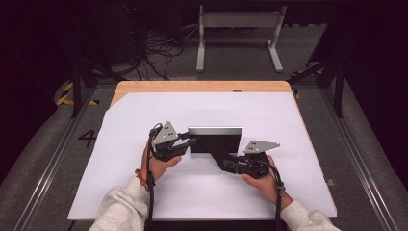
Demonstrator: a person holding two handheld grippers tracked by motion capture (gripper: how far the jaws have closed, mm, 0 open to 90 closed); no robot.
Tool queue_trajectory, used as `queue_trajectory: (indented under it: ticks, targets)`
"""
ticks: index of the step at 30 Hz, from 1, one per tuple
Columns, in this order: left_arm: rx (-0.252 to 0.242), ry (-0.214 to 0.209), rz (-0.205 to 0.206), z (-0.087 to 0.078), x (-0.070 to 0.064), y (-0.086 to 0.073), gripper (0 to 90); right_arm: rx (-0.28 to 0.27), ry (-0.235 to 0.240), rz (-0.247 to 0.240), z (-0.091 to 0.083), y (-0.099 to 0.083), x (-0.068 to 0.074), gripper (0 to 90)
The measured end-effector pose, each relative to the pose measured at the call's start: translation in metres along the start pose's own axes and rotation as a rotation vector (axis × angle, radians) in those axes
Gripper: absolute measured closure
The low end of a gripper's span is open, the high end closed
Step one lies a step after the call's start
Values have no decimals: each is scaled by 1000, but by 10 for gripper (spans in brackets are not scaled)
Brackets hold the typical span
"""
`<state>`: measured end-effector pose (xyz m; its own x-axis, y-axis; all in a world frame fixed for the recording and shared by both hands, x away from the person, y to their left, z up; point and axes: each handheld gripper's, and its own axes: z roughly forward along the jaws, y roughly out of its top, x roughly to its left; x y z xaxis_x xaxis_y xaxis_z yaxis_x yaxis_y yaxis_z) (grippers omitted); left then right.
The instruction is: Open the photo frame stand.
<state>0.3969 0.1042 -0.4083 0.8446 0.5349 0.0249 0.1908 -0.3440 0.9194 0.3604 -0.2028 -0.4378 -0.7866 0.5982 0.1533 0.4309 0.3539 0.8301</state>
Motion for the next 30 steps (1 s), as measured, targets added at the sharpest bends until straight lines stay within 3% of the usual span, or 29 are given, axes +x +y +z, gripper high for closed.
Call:
queue_trajectory:
  ticks: [30]
  targets:
    - [16,-18,39,-5,-12,-6,707,40,27,-52,-3,-5,12,805]
